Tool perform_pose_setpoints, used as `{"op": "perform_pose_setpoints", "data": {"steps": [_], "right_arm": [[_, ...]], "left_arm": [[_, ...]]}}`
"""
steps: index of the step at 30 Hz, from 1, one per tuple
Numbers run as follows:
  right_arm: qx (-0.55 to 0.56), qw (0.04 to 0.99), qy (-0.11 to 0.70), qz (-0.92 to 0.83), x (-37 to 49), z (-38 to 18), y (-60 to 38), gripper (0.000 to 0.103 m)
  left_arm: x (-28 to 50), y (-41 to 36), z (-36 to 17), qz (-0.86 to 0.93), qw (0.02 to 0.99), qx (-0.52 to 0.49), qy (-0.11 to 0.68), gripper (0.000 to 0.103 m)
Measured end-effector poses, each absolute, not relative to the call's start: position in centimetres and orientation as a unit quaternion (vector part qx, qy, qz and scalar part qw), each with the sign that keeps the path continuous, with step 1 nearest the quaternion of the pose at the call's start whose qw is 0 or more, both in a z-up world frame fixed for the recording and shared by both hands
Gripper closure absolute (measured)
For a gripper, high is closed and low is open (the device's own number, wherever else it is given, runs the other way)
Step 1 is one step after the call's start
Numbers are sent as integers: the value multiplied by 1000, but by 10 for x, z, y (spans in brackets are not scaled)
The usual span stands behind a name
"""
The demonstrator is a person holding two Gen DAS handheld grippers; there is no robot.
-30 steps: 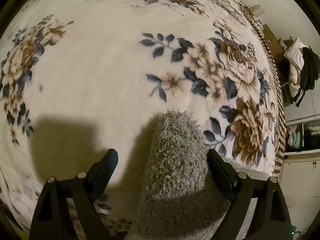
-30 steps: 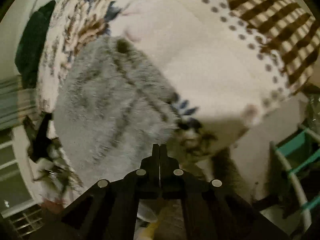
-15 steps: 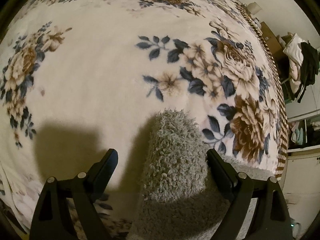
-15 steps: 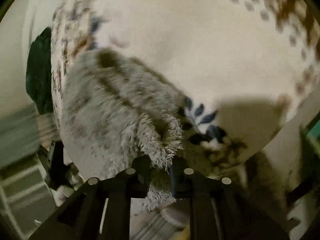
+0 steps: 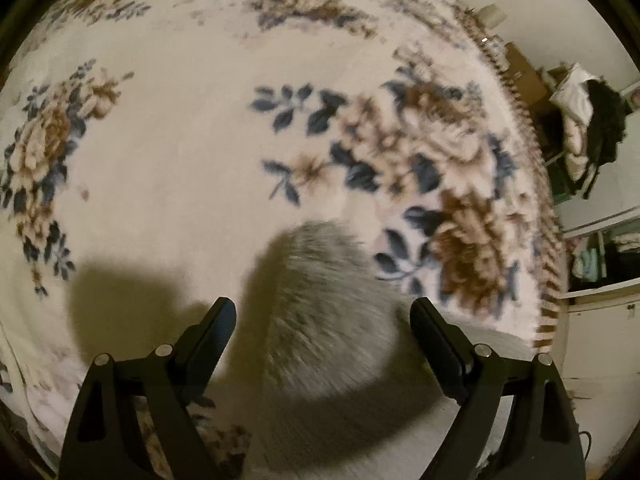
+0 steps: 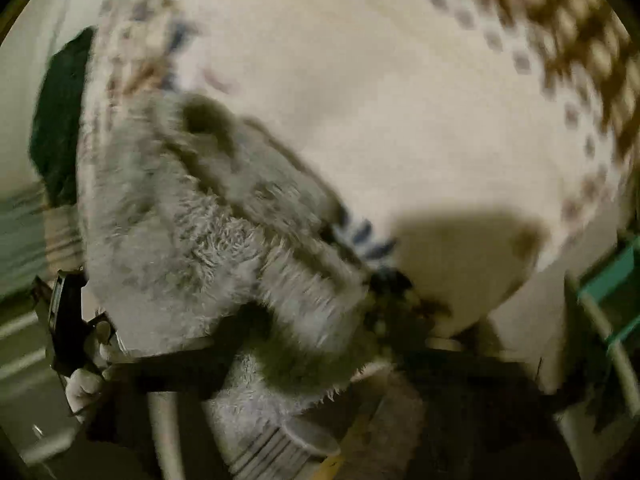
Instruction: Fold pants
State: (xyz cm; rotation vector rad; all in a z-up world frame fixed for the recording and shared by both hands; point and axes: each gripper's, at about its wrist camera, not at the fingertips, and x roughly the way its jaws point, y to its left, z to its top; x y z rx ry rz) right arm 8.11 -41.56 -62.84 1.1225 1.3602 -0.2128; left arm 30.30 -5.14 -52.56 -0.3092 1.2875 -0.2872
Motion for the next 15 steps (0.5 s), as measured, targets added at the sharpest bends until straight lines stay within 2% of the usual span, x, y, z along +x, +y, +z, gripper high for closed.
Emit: {"op": "perform_pose_setpoints", "data": {"steps": [3,7,15], "right_arm": [[455,678,574,-68,92,-604,-417,6],[452,682,575,-14,123,-614,-416,5],[476,636,598,105,167,-674,-402,0]], "left_arm": [[289,-41,-501,-159,786,-168,573,1],[267,-27,-492,-181,785,-199,559,1],[240,-16,-559,-203,718,-255,614,1]]}}
